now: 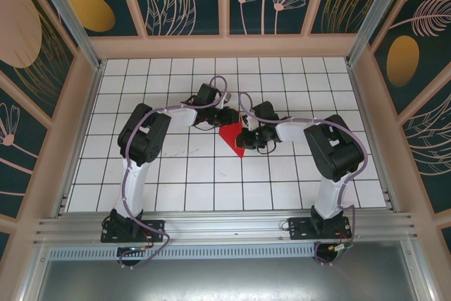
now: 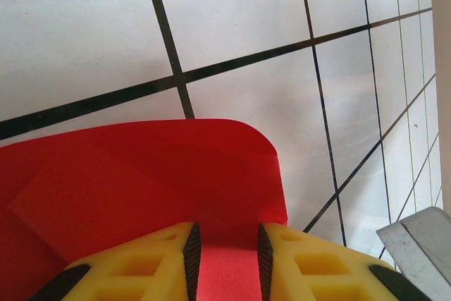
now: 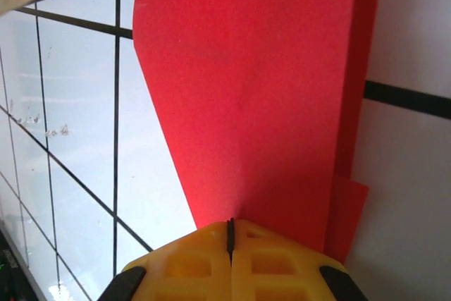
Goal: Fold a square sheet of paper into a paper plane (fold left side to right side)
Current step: Fourth fold the wing at the center of the table, then turn over the paper at the center of the table.
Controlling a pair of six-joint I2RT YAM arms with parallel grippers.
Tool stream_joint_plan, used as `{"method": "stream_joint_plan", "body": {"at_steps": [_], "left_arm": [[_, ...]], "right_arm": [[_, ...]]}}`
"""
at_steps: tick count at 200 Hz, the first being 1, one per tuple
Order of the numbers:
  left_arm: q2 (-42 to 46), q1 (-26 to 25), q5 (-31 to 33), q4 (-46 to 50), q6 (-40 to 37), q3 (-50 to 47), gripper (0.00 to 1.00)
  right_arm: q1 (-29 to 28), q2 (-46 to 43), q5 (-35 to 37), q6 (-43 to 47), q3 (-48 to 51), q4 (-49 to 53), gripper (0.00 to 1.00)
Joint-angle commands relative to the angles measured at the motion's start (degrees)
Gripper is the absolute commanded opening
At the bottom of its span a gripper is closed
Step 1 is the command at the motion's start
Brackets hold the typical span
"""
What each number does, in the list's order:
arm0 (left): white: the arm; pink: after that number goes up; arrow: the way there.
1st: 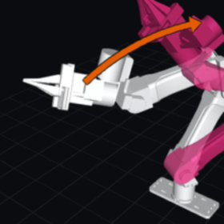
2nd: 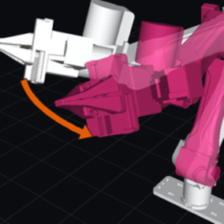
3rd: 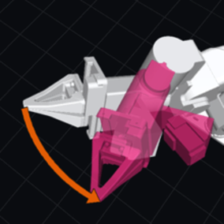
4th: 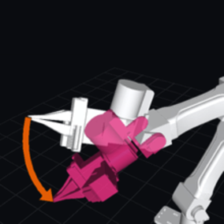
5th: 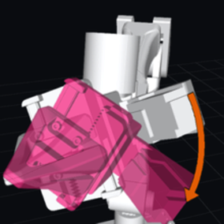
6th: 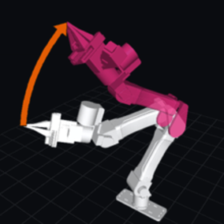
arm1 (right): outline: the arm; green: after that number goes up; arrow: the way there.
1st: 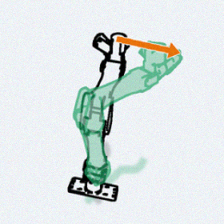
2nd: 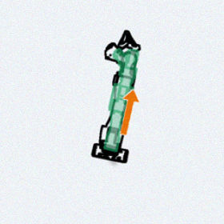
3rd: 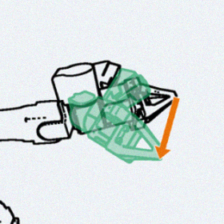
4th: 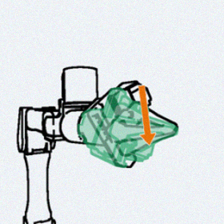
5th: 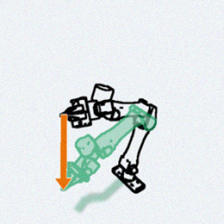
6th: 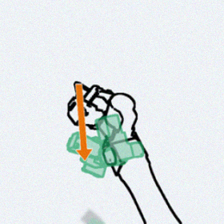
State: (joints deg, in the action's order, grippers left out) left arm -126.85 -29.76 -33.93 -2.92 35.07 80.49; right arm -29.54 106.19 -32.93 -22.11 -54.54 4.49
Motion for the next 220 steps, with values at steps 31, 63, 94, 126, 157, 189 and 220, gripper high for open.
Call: {"method": "stream_joint_plan", "body": {"at_steps": [31, 63, 94, 126, 157, 189, 220], "left_arm": [[0.54, 0.75, 1.69, 3.88, -1.04, 2.09, 0.40], [5.14, 1.49, -0.36, 7.52, -2.87, 8.88, 0.46], [11.90, 3.30, 1.44, 7.48, -3.10, 7.84, 0.55], [18.91, 4.09, 4.87, 5.07, -2.39, -2.77, 0.56], [19.54, 3.73, -0.71, -2.31, 0.68, -11.57, 0.54], [15.14, 1.47, -3.60, -4.27, 0.90, -10.57, 0.55], [10.60, 0.82, -3.59, -5.71, 2.50, -9.01, 0.55]], "right_arm": [[0.35, -5.06, -1.25, -0.60, -2.31, 2.07, 0.02], [3.68, -11.81, 1.72, 1.25, 1.18, 1.67, 0.20], [6.95, -18.38, 3.53, 2.07, 5.50, -2.87, 0.36], [8.20, -23.91, 5.52, 1.89, 9.05, -8.44, 0.53], [8.32, -26.54, 6.78, 2.58, 10.98, -9.33, 0.61], [8.52, -28.59, 7.61, 2.95, 12.43, -8.73, 0.64], [8.68, -30.96, 8.20, 3.30, 13.47, -7.71, 0.66]]}}
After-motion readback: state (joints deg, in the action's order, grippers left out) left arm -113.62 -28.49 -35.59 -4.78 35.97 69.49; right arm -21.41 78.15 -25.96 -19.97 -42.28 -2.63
